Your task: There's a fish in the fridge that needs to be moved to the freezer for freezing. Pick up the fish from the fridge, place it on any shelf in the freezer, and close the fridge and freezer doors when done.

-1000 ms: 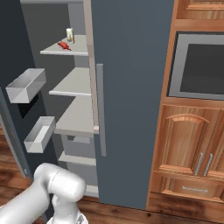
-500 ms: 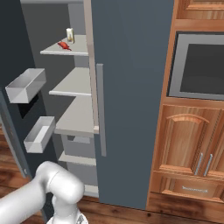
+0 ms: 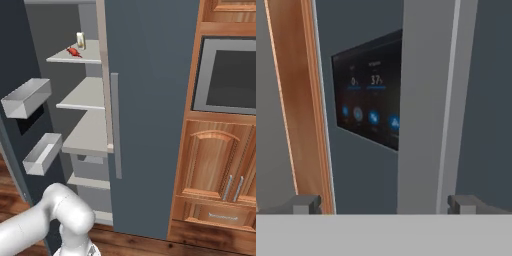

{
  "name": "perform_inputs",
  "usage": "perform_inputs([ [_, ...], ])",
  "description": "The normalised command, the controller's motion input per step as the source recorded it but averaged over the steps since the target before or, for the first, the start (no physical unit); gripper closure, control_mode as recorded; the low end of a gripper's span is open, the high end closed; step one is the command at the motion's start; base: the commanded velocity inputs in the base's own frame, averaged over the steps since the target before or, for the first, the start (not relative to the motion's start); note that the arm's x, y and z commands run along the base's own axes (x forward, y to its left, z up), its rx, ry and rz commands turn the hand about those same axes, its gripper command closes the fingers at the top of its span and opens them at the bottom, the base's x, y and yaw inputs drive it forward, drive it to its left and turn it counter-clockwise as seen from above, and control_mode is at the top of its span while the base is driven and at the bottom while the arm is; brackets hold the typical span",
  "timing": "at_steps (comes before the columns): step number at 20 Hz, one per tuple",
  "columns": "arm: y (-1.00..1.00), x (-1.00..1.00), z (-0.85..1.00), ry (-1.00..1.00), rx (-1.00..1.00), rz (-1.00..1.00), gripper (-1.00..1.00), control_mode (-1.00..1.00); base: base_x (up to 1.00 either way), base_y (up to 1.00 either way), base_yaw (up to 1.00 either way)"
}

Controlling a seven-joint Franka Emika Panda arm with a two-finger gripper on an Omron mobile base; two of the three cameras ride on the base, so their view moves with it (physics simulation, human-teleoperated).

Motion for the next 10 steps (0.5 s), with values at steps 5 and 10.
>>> perform_inputs([
  [5,-0.39,0.08,0.0,-0.02,0.0,0.0,-1.0,-1.0,0.0,0.0,0.0],
  [10,-0.69,0.05,0.0,-0.03,0.01,0.0,-1.0,-1.0,0.0,0.0,0.0],
])
